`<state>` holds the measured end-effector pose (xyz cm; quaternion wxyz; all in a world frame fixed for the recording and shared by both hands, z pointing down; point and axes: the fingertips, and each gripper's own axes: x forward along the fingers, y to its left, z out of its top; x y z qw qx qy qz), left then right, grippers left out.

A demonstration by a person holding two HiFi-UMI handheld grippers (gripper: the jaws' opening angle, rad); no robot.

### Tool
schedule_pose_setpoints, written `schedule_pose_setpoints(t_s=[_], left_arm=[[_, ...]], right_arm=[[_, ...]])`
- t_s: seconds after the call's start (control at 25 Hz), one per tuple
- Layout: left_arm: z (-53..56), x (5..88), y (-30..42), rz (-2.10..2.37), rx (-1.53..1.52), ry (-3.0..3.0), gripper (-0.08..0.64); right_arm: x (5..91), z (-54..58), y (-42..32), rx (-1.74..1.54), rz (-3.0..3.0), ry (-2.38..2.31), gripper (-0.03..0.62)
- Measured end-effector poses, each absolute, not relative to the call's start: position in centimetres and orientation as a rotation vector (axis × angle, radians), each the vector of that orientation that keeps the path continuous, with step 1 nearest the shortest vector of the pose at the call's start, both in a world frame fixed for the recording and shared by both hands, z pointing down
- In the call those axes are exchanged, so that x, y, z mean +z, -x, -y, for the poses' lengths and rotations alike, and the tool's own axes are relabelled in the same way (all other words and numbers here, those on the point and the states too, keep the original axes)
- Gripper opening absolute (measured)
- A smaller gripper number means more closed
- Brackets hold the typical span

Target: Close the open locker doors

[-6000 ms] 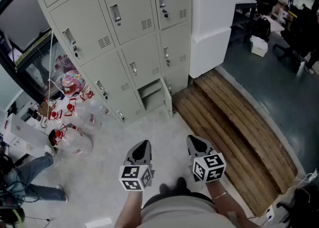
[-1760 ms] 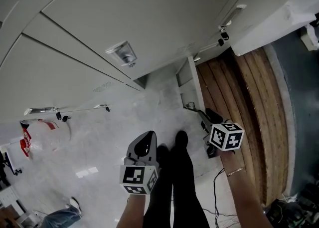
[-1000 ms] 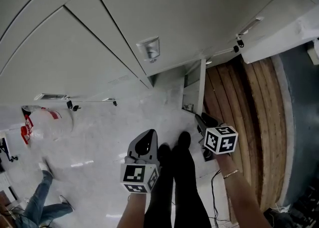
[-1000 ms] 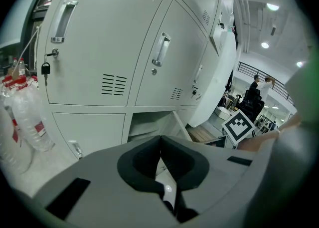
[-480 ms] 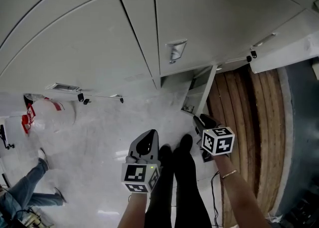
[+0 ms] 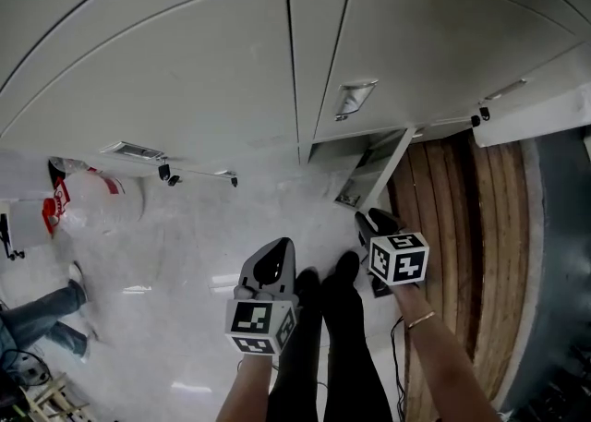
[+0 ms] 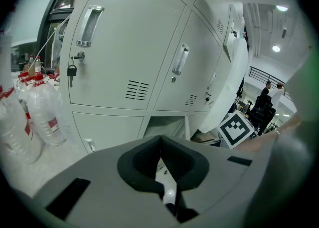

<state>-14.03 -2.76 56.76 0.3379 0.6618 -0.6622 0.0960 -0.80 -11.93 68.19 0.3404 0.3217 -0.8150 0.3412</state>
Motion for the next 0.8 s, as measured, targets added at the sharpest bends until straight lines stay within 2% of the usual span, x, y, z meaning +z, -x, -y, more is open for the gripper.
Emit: schedule_pose_setpoints(t_s=[0.8], left_arm=[[3.4,56.9,16.2,1.77,0.246,-1.665,0.021]], right_arm=[[68.4,15.0,8.8,0.792,2.198,-0.739,0.097]])
